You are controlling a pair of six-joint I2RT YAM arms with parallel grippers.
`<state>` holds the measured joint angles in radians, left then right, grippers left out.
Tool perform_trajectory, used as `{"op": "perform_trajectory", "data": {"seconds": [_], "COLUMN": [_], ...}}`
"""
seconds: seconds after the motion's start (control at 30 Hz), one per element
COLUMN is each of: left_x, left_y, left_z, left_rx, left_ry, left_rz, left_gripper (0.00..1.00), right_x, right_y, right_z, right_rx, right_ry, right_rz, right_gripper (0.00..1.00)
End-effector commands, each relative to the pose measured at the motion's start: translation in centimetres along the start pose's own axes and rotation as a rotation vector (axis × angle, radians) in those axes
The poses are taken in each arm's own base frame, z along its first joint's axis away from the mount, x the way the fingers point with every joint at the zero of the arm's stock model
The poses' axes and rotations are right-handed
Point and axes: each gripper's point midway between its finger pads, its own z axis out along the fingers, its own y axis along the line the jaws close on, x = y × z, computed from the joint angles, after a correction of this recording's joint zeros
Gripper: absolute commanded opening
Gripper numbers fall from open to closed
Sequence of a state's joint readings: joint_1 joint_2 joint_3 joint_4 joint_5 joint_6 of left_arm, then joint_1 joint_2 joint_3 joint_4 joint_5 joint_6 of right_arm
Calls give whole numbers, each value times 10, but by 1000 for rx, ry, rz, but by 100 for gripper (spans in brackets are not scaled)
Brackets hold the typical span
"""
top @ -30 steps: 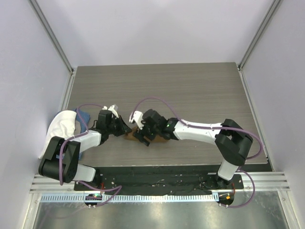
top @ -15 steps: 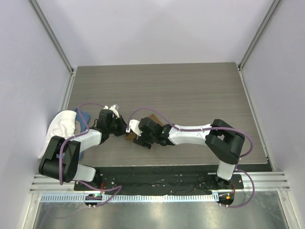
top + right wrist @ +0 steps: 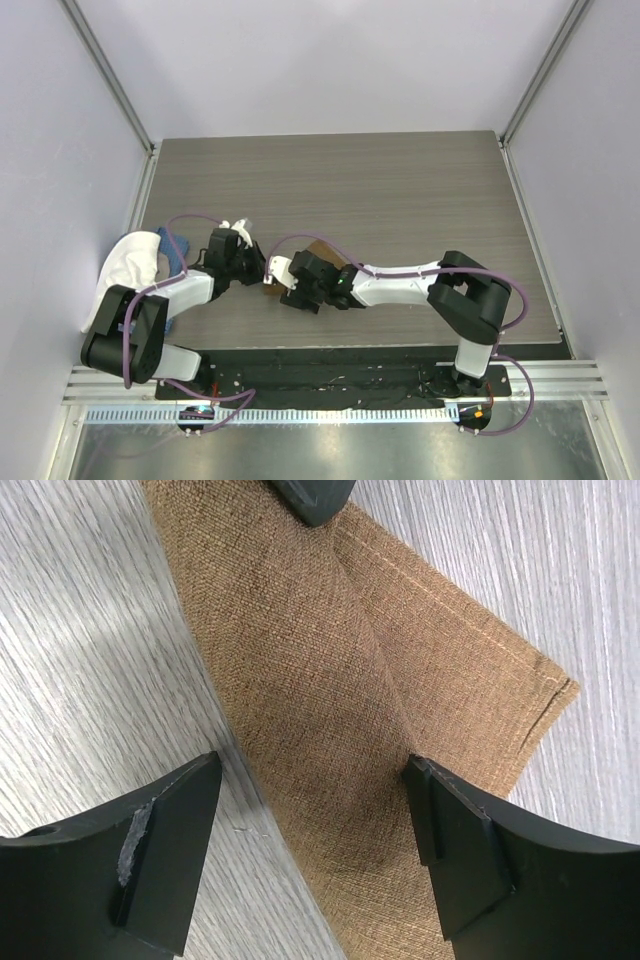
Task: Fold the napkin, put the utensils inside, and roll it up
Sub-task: Roll the napkin with the utensil
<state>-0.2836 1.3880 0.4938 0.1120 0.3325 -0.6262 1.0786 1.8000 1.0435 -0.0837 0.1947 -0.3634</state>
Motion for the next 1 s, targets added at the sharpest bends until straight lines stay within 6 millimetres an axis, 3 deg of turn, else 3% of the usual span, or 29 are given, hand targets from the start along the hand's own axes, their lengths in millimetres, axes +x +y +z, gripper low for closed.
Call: {"op": "perform_trajectory", "data": {"seconds": [0.0, 0.33, 0.67, 0.97], "left_x": [2, 3, 2, -1], "left_y": [-1, -2, -4, -6], "left_z": [-4, -4, -5, -5], "left_rx": [-16, -19, -14, -17], "left_ry": [17, 24, 23, 16], "left_rz": [34, 42, 47, 37], "left_gripper": [5, 3, 2, 2], "right_x": [-19, -32, -20, 3], "right_y": [-18, -20, -16, 11], "right_z": [-10, -12, 2, 6], "right_rx": [69, 63, -15, -142], "right_ry": [-35, -73, -46, 37], "right_rz": [-27, -43, -11, 28], "right_gripper": [82, 84, 84, 79]}}
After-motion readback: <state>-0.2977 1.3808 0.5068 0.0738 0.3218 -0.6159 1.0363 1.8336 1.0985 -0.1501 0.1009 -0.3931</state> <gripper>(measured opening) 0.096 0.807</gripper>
